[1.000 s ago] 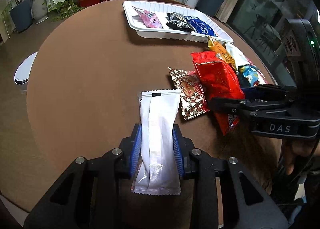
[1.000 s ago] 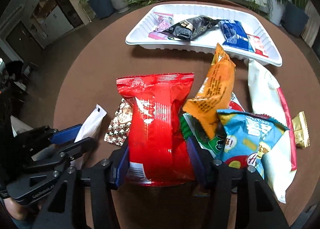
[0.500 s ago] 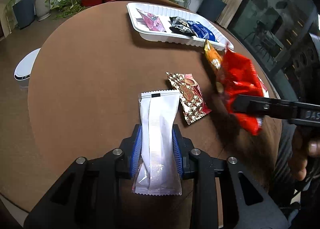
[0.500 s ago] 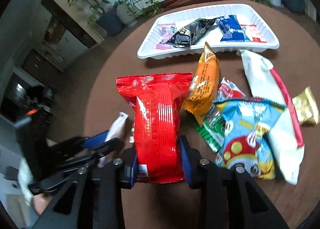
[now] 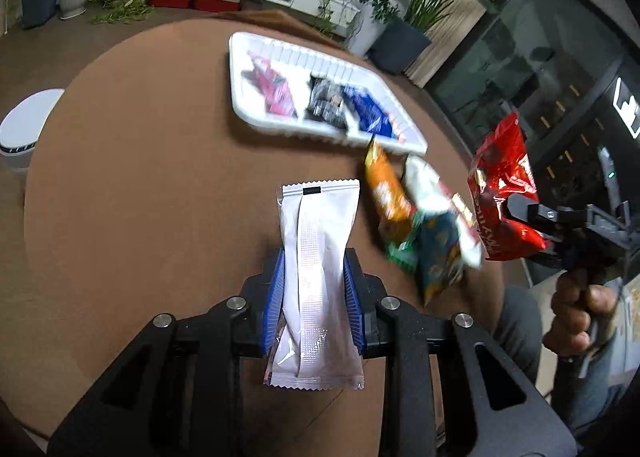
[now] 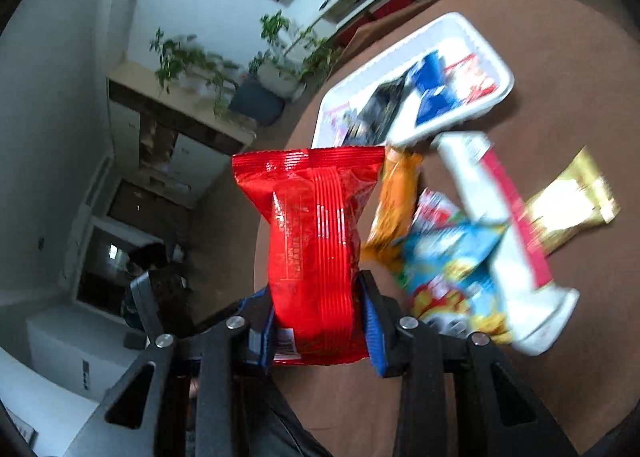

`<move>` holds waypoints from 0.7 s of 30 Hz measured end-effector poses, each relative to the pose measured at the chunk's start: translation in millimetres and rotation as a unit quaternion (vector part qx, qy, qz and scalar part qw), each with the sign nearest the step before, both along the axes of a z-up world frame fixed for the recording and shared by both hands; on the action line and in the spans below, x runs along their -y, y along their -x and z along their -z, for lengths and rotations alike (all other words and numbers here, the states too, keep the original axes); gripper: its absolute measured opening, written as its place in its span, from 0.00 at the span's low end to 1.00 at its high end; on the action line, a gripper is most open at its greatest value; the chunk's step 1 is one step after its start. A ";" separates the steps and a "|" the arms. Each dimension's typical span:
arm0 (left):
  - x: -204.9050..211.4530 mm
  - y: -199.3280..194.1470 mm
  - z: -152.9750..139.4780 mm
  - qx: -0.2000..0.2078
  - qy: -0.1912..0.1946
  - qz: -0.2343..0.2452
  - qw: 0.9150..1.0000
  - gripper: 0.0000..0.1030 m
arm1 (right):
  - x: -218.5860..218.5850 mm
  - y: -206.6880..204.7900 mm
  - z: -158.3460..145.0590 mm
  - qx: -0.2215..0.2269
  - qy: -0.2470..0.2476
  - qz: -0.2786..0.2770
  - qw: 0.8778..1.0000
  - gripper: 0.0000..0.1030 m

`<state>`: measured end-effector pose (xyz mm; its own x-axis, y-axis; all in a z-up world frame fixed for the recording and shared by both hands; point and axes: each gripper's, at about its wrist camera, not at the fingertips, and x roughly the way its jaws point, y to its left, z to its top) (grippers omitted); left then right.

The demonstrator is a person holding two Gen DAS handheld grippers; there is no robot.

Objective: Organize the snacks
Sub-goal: 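Carry both packets over the white tray and release them inside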

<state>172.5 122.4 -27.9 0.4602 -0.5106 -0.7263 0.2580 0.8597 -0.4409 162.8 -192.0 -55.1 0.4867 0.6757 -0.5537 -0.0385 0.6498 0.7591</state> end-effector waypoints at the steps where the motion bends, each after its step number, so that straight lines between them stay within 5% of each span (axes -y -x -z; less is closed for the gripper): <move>1: 0.3 -5.8 -5.8 0.005 0.003 -0.001 1.000 0.25 | 12.5 -4.0 -3.3 0.003 -0.001 0.014 1.000 0.37; 14: 3.9 -113.2 -51.5 0.027 0.042 -0.021 0.999 0.25 | 92.7 -79.0 -27.8 0.012 0.018 0.101 0.995 0.37; 21: 25.7 -177.3 -56.8 0.025 0.032 -0.022 0.999 0.25 | 74.3 -142.3 -26.4 -0.006 0.039 0.074 0.996 0.37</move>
